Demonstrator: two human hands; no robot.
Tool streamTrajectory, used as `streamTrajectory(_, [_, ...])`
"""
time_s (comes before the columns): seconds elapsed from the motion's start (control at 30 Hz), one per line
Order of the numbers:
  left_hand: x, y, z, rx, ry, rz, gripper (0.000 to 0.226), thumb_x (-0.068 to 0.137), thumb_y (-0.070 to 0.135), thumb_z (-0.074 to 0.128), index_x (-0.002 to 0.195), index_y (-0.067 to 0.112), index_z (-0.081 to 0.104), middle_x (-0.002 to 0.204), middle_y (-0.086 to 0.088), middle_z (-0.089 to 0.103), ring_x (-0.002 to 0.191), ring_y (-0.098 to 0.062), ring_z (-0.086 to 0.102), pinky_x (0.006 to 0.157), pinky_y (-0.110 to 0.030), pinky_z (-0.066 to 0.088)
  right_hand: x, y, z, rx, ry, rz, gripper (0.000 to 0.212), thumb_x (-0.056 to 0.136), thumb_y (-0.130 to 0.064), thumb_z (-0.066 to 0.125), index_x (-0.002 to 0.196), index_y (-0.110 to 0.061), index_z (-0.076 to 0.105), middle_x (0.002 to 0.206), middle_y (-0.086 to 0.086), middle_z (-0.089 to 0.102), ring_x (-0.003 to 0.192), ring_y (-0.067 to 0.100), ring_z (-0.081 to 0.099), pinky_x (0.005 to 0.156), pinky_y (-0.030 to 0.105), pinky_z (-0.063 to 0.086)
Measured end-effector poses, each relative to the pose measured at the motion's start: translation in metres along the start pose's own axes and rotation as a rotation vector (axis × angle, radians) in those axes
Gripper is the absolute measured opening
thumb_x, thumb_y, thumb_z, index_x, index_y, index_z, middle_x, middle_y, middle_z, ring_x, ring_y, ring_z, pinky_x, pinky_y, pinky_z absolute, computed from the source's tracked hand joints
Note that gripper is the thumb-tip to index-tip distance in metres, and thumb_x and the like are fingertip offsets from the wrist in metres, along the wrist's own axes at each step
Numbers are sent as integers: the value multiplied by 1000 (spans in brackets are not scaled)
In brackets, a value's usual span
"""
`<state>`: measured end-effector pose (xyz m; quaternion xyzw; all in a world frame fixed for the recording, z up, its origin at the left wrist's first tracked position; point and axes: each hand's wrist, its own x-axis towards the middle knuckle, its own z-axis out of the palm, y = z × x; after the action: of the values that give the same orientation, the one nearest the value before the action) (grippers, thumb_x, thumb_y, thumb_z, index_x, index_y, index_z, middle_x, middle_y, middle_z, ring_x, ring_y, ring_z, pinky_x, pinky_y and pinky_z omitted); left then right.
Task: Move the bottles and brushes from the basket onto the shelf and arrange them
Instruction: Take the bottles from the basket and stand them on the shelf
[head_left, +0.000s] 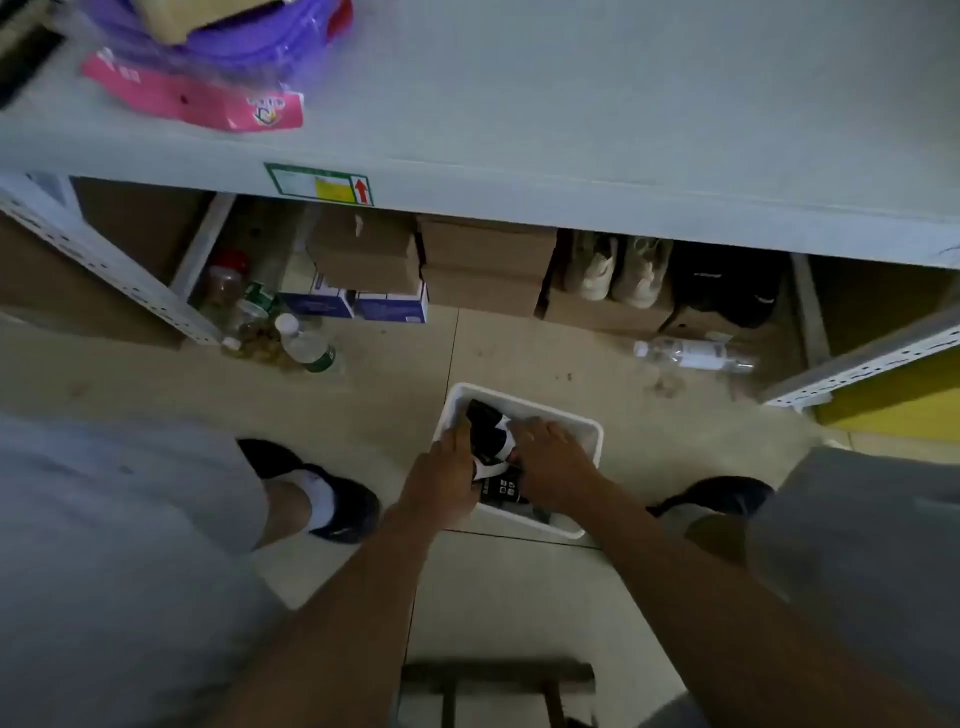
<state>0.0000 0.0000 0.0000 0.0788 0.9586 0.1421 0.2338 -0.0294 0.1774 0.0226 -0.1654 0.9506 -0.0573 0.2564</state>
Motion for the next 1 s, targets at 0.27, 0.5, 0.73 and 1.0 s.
streamTrajectory(0.27, [39, -8, 15, -206, 147, -54, 57, 83, 17, 61, 138, 12, 48, 126, -9, 60, 103, -29, 62, 80, -35, 50, 62, 3, 49, -18, -17, 88, 57, 92, -21, 56, 145, -14, 36, 140, 10, 45, 130, 30, 43, 105, 41, 44])
streamTrajectory(0.5, [48, -17, -33, -231, -68, -73, 21, 92, 19, 60, 111, 10, 62, 108, -8, 54, 98, -25, 56, 77, -37, 51, 57, 3, 38, -26, -105, 74, 37, 100, -16, 46, 137, -17, 47, 136, 6, 55, 125, 28, 53, 101, 42, 45])
streamTrajectory(0.73, [29, -24, -117, -90, 1, 51, 36, 92, 17, 61, 127, 12, 54, 120, -9, 56, 113, -30, 57, 87, -44, 52, 26, -12, -62, 66, 176, -8, 35, 94, -29, 59, 122, -13, 46, 120, 8, 56, 109, 29, 55, 77, 40, 48])
streamTrajectory(1.0, [-31, 1, -273, 171, 239, 295, 13, 89, 24, 62, 102, 27, 62, 94, 7, 63, 87, -18, 65, 72, -37, 55, -61, -51, -236, 217, 520, -133, 37, 90, -45, 61, 117, -23, 50, 105, -2, 62, 88, 21, 61, 68, 39, 53])
